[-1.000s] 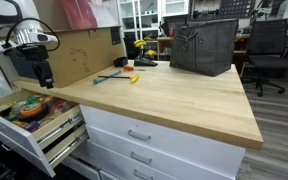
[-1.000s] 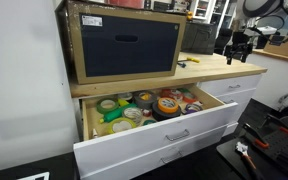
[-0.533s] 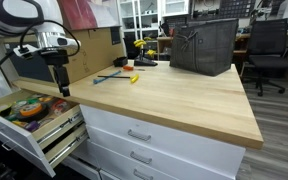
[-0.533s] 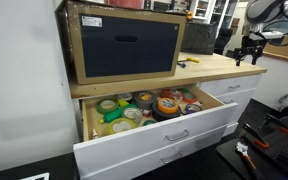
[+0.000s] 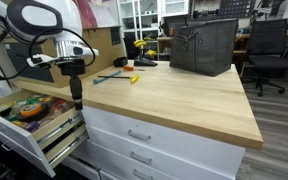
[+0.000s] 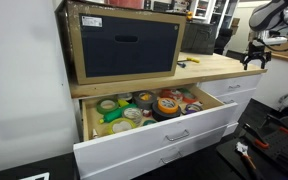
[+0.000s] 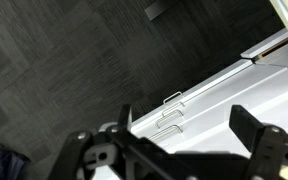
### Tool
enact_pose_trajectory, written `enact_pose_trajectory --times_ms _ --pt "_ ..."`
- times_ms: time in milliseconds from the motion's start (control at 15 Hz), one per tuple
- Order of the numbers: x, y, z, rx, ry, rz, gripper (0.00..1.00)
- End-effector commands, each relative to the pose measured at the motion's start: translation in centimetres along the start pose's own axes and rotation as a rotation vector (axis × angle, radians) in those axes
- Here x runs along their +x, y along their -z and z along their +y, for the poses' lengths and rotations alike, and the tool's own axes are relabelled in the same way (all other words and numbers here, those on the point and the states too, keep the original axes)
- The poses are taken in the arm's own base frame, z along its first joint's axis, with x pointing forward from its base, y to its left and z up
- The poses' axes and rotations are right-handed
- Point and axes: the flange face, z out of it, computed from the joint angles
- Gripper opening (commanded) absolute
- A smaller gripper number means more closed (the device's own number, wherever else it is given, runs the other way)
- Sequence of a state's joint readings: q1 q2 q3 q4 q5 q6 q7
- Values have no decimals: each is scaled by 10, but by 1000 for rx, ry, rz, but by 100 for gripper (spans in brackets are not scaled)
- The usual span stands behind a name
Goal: Open the second drawer from the top on the right
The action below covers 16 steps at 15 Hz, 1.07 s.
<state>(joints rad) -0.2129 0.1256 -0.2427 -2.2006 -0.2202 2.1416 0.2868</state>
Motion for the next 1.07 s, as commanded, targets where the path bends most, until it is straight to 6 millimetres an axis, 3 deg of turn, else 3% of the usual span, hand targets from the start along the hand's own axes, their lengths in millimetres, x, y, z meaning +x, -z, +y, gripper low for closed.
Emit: enact_pose_trajectory --times_ms 0,533,667,733,1000 --pt "22 -19 16 -35 -113 -24 100" --pt "41 -74 63 -161 -309 -94 100" --pt "38 -66 58 -121 -219 -97 100" --pt "36 -77 61 -139 -264 -101 100" --pt "36 -79 61 -140 -258 -104 100"
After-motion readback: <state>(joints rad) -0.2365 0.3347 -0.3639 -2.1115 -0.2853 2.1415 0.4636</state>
